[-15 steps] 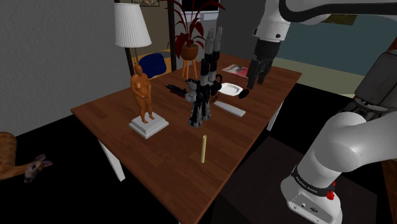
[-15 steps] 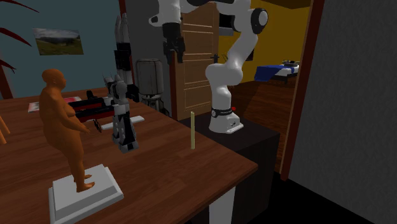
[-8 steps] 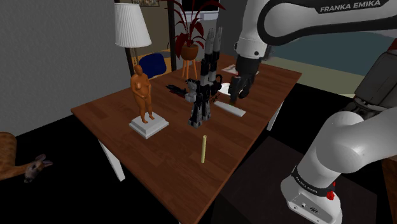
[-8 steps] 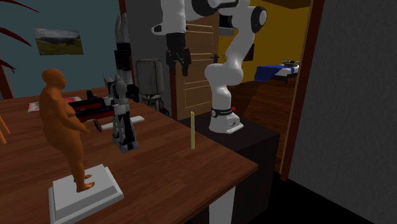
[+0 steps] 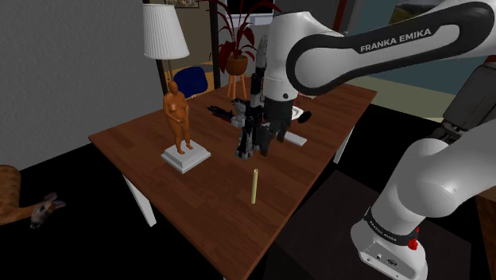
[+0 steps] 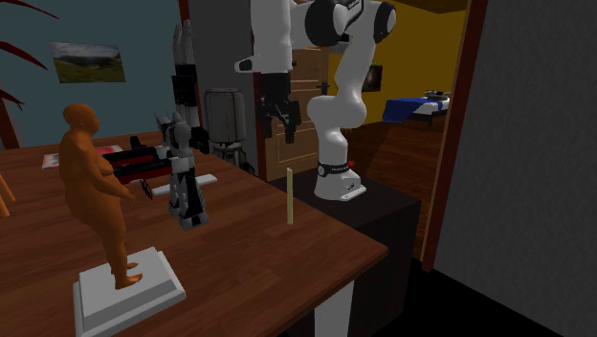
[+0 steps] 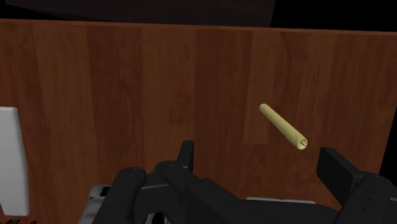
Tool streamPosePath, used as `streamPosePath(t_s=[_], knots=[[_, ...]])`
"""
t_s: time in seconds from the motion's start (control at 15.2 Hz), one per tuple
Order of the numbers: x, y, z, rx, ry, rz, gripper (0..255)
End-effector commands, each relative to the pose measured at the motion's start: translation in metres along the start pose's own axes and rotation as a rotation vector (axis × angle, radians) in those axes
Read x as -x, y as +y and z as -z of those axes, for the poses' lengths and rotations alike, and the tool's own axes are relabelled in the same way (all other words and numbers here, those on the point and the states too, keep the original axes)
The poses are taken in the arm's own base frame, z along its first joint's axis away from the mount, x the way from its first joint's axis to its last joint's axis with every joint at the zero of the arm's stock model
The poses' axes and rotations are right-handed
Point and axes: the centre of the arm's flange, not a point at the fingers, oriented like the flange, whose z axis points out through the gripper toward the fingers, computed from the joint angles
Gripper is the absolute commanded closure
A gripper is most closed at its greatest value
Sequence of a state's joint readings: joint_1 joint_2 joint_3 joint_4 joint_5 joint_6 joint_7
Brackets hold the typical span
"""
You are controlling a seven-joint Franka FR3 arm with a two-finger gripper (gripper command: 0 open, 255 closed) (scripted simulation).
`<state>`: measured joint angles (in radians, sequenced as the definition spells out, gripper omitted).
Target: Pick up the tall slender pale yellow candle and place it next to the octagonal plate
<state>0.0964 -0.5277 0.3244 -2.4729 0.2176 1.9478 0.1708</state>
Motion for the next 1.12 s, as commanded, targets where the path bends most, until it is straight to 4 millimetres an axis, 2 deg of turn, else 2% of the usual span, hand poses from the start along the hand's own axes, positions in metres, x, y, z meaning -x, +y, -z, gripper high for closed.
streamPosePath(t_s=[0.0,0.2,0.26,0.73,1.06], knots=[[-0.007,-0.024,-0.015,0.01,-0.002,0.01,0],[-0.018,-0.058,-0.038,0.027,-0.007,0.026,0],[-0.019,-0.062,-0.041,0.03,-0.008,0.028,0],[-0.019,-0.061,-0.078,0.03,-0.008,0.028,0],[-0.019,-0.061,-0.081,0.03,-0.008,0.028,0]])
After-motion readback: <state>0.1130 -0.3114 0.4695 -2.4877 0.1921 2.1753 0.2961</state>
